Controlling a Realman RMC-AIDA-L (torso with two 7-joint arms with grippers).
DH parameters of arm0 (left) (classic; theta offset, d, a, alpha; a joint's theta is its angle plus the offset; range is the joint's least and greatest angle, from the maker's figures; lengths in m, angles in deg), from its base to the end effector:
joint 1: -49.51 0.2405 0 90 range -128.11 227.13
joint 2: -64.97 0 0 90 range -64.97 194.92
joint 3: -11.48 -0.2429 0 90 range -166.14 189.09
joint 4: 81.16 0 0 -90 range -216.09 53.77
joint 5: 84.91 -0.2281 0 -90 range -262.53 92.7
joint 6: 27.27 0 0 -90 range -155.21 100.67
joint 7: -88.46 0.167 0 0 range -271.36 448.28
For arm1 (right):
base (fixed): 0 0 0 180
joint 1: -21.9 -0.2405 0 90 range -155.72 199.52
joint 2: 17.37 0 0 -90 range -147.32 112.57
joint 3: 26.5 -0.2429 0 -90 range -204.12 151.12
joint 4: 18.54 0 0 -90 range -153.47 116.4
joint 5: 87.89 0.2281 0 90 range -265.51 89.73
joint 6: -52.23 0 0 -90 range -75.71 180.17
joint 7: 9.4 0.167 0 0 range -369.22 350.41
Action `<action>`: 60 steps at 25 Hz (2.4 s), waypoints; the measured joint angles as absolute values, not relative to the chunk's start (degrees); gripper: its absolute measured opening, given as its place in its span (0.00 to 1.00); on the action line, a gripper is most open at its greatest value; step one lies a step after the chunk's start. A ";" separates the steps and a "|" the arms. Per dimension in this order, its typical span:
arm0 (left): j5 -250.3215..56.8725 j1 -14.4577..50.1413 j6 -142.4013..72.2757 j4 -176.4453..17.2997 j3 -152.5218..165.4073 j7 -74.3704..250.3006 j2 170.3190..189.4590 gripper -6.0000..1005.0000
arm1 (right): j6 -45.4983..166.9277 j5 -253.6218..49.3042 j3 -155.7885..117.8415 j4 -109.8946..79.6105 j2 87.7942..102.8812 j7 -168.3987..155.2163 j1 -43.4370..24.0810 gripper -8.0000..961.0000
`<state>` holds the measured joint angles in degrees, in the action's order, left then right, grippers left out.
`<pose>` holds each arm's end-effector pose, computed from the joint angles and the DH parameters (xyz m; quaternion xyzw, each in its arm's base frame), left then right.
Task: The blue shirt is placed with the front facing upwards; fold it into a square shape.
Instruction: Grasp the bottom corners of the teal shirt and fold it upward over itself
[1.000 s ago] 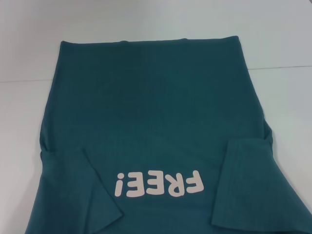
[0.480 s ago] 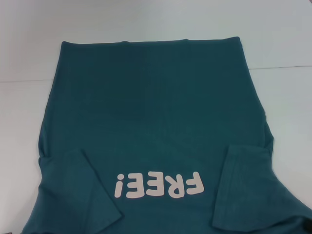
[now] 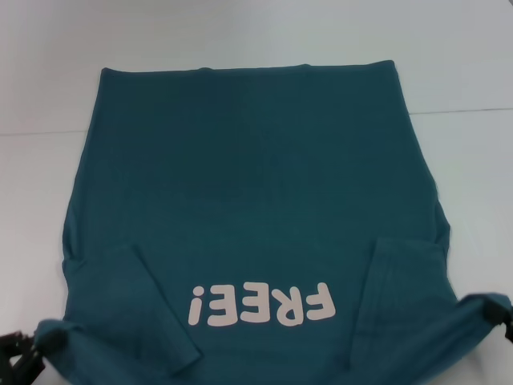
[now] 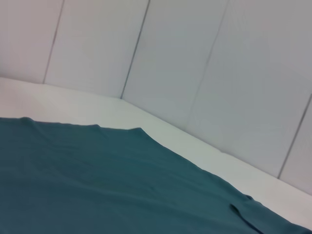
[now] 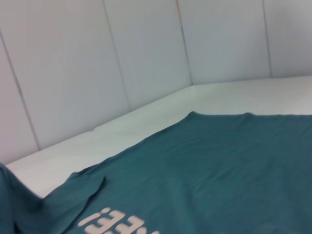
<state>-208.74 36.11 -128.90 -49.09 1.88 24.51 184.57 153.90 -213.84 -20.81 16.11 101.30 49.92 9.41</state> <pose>-0.3551 0.2268 0.0179 -0.8590 -0.3074 -0.3223 0.2527 0.3711 0.2203 0.0371 -0.8672 0.2787 0.2865 0.2971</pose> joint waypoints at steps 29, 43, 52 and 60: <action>-204.94 25.10 -110.82 -54.85 2.93 26.65 186.00 0.05 | 139.55 -207.09 -23.69 10.99 101.78 47.49 2.14 0.04; -192.80 29.69 -111.08 -58.12 3.13 33.08 185.89 0.05 | 140.84 -201.11 -23.70 7.70 101.91 41.91 3.70 0.04; -192.66 26.46 -108.58 -58.82 2.66 33.10 186.04 0.05 | 136.74 -201.36 -23.32 7.33 101.88 42.04 1.36 0.04; -192.58 21.95 -100.29 -60.92 2.63 34.00 186.32 0.05 | 129.49 -201.11 -23.08 5.77 101.72 42.57 -1.79 0.04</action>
